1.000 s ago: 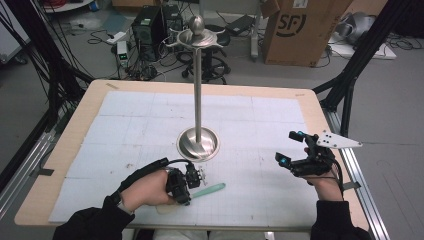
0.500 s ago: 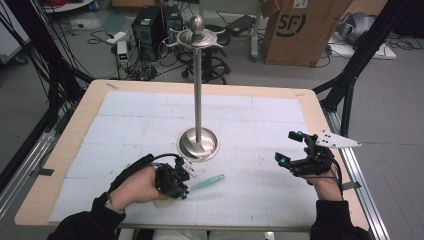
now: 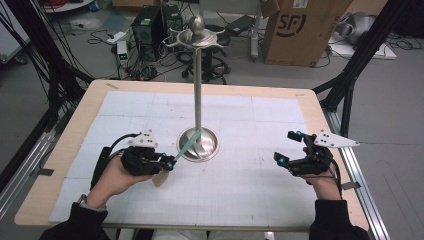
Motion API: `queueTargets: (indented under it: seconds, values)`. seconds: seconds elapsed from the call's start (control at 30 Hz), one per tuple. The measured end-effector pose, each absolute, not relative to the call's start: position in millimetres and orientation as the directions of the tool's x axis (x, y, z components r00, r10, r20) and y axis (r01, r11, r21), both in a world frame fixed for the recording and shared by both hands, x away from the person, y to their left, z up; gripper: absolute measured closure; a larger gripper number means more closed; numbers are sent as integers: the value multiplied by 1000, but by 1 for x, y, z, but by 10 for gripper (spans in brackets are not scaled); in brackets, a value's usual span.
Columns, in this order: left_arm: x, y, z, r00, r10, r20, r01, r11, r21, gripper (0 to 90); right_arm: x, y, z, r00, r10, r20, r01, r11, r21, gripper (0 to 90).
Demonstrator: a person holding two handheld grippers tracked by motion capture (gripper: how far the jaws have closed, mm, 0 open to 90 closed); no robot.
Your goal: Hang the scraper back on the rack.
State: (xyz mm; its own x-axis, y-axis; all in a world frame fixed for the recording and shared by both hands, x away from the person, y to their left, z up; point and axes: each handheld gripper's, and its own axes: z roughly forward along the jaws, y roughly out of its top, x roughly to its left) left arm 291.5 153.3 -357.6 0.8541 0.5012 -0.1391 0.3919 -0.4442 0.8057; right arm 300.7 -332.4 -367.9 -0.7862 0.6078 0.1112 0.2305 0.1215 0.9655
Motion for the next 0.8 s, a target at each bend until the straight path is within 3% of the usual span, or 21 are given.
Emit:
queueTargets:
  seconds: [0.23, 0.43, 0.8]
  values:
    - [288, 168, -337, 887, 448, -115, 287, -338, 896, 800, 300, -332, -368, -788, 605, 115, 230, 116, 966, 4]
    - [299, 183, -314, 870, 482, -100, 244, -244, 939, 801, 301, -330, -367, -792, 600, 111, 227, 120, 967, 4]
    - [313, 206, -261, 847, 530, -40, 155, -176, 972, 801, 301, -332, -367, -792, 600, 118, 229, 112, 967, 5]
